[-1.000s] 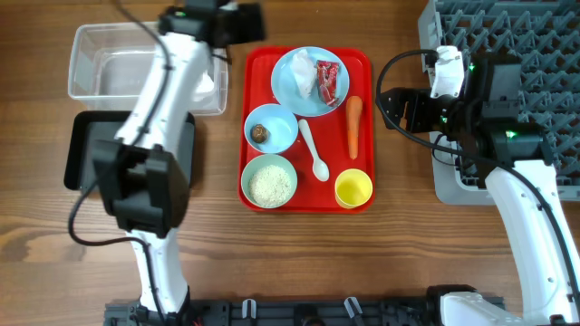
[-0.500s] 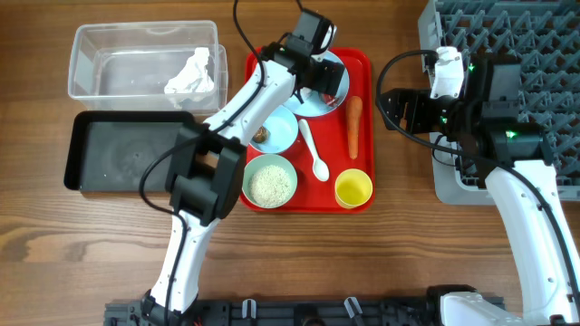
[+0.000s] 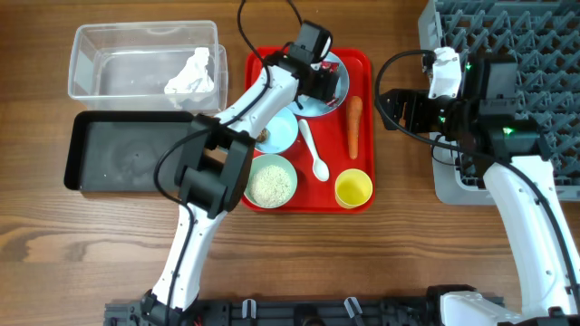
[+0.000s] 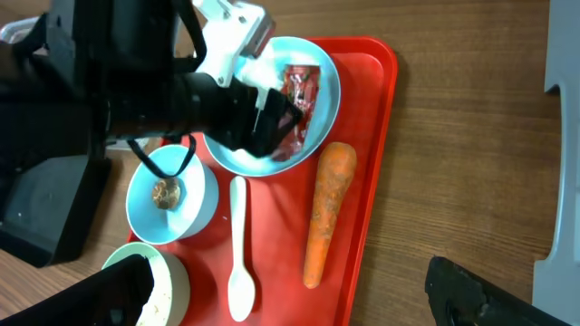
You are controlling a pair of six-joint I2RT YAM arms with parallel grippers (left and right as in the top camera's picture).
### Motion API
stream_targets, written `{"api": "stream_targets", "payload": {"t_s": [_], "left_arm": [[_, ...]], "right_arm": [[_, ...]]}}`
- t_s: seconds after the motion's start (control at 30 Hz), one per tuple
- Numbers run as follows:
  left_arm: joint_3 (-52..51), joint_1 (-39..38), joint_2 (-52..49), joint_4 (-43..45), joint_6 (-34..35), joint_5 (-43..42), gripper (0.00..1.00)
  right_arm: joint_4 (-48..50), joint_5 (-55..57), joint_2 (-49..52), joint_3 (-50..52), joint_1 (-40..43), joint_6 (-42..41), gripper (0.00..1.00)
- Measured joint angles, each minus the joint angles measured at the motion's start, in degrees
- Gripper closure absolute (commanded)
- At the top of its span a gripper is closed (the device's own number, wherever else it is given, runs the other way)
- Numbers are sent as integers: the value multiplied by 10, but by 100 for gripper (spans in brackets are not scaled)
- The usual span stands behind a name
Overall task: Sort waste into correct bins and load items into the dishwasher rack
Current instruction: 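Reach the left gripper back to the plate and grasp the red wrapper, then carry the red wrapper into the clear bin and release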
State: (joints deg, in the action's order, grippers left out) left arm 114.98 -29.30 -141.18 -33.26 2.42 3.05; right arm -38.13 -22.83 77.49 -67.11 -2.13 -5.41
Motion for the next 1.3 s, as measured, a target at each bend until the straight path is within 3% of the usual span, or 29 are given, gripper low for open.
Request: {"api": "stream_targets", "payload": {"t_s": [0.13,0.33,0.73,0.93,1.13,1.3], "left_arm": [[2,0,0,1,0,3,40],[2,1,0,1,-5,3,96],[0,1,28,-37,-4,6,96],[-3,10,142,-67,9,21,96],[5,66,255,-115,16,51,96],[7,147,251,-189,42,66,96]], "right_arm": [[0,0,3,0,0,0,0],[-1,0,3,0,0,0,0],[-2,0,3,0,0,0,0],[-2,0,3,0,0,0,0],[-2,0,3,0,0,0,0],[-2,0,3,0,0,0,0]]}}
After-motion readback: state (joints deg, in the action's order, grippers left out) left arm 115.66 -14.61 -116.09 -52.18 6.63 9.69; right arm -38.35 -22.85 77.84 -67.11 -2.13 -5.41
